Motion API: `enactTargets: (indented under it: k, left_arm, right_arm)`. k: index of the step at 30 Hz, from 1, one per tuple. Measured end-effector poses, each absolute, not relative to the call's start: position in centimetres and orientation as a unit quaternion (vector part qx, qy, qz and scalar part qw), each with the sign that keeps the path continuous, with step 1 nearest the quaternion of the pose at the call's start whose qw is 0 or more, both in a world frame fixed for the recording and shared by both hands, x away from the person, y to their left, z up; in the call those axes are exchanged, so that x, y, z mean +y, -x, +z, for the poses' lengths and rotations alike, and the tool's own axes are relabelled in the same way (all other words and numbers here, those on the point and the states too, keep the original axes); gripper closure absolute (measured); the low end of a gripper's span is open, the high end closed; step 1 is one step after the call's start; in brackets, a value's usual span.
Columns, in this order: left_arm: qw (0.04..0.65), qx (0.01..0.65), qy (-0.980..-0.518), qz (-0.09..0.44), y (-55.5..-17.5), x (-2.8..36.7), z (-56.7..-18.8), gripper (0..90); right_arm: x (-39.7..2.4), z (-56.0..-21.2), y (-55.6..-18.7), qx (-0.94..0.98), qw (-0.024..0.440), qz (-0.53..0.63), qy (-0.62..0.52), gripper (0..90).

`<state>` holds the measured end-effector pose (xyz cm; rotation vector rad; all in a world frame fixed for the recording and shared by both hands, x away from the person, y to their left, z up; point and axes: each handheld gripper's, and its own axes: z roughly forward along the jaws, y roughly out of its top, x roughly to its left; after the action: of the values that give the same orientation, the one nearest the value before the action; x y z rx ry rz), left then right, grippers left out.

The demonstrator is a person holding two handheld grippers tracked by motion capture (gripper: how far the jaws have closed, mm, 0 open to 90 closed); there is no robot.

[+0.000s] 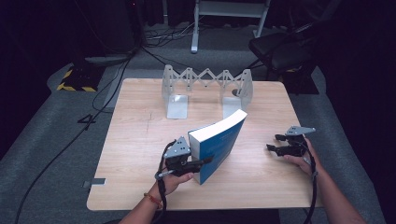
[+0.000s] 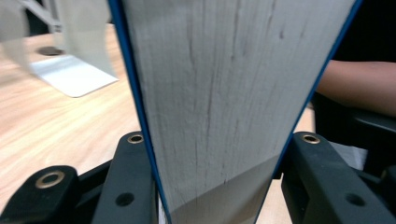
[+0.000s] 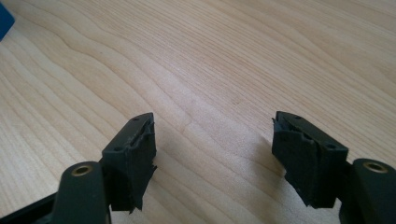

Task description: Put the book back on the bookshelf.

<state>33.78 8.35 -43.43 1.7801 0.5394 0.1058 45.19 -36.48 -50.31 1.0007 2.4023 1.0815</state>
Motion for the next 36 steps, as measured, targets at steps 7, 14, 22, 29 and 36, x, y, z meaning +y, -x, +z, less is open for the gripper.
enactTargets:
  k: [7,14,22,29,36]
  left_arm:
    - [0.601,0.181,-0.778,0.011,-33.6,7.2,-43.1,59.8]
    - [0.584,0.178,-0.791,0.031,-34.0,7.8,-43.0,59.4]
    - [0.581,0.172,-0.794,0.037,-34.0,7.8,-43.0,59.0]
    - [0.58,0.174,-0.795,0.04,-34.0,7.9,-43.1,58.2]
    - [0.567,0.175,-0.803,0.057,-33.8,8.0,-43.5,56.9]
  right_arm:
    - [-36.2,-50.2,-44.9,0.851,0.15,0.376,-0.334,26.9]
    - [-34.0,-50.2,-43.7,0.877,0.12,0.383,-0.266,24.2]
    - [-31.3,-50.3,-42.4,0.9,0.078,0.39,-0.18,21.0]
    - [-28.9,-50.3,-41.2,0.907,0.057,0.393,-0.139,20.9]
    - [-26.8,-50.3,-41.7,0.907,0.06,0.396,-0.134,20.7]
